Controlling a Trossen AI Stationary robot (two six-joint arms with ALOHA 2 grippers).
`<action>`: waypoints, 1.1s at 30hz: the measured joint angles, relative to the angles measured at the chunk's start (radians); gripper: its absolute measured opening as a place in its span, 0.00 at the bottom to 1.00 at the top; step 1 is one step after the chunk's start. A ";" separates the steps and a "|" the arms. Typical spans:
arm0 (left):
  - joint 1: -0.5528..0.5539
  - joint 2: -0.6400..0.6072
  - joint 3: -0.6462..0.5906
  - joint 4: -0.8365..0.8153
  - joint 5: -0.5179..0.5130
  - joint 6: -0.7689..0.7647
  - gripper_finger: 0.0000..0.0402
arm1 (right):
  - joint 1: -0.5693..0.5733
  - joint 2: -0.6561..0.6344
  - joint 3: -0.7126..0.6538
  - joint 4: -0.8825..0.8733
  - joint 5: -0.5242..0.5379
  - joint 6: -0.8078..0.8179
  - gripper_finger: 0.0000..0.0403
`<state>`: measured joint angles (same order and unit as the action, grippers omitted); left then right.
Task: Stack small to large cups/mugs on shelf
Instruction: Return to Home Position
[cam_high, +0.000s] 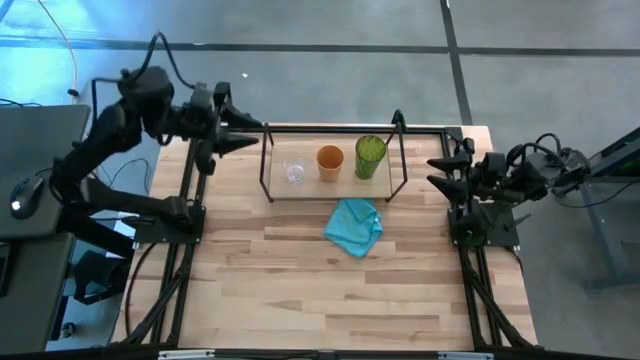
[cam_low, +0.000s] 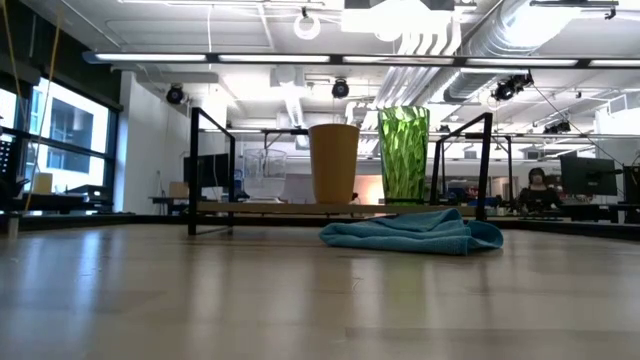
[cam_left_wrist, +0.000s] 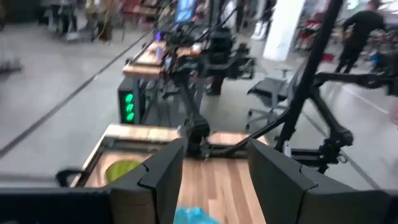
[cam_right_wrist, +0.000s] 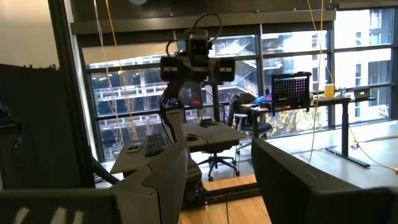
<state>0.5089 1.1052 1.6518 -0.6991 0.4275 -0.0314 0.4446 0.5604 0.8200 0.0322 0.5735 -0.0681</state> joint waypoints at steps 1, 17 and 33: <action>-0.009 -0.023 -0.042 0.044 -0.002 -0.003 0.42 | 0.000 0.000 0.000 0.000 0.000 0.000 0.43; -0.180 -0.305 -0.582 0.572 -0.400 -0.070 0.42 | 0.000 0.000 0.000 -0.001 0.021 -0.019 0.43; -0.362 -0.349 -0.860 0.780 -0.643 -0.109 0.42 | 0.000 0.000 0.000 -0.087 0.022 0.030 0.43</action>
<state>0.1474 0.7561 0.7916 0.0810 -0.2153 -0.1405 0.4446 0.5605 0.8200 -0.0547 0.5953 -0.0378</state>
